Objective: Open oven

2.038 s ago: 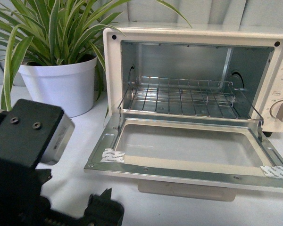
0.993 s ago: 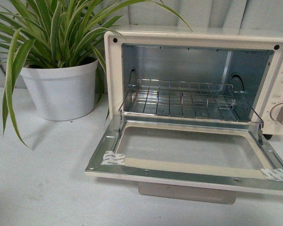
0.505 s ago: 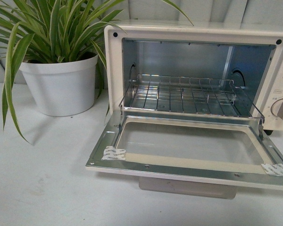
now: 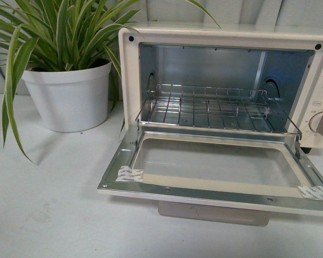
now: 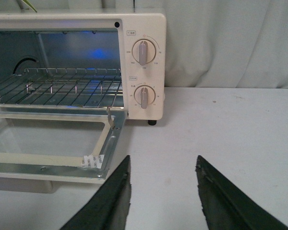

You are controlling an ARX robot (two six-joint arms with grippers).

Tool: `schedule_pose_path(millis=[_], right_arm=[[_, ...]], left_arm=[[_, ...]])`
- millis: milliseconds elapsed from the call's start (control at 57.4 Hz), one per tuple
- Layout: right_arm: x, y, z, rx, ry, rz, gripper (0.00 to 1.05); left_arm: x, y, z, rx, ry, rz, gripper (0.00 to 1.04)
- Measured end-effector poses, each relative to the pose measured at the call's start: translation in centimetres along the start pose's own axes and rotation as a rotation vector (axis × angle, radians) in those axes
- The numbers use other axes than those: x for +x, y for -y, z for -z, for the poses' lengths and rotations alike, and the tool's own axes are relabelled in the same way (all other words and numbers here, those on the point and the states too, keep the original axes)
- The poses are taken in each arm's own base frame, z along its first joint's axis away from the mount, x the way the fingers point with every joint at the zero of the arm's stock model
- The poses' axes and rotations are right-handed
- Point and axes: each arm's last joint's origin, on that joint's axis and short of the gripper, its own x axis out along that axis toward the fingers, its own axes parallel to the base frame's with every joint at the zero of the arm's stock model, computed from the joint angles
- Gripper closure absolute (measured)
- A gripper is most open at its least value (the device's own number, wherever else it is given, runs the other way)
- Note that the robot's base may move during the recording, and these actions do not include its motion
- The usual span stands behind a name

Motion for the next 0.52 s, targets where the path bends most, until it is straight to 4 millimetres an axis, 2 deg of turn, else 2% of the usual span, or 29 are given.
schedule_pose_path(millis=[157,192,261,523], right_arm=[[0.00,0.00,0.00,0.000,0.000,0.000,0.35],[0.00,0.00,0.00,0.000,0.000,0.000,0.28],[0.00,0.00,0.00,0.000,0.000,0.000,0.09],[0.00,0.00,0.00,0.000,0.000,0.000,0.09]], left_arm=[[0.00,0.00,0.00,0.000,0.000,0.000,0.30],[0.00,0.00,0.00,0.000,0.000,0.000,0.22],[0.00,0.00,0.00,0.000,0.000,0.000,0.05],[0.00,0.00,0.00,0.001,0.000,0.000,0.06]])
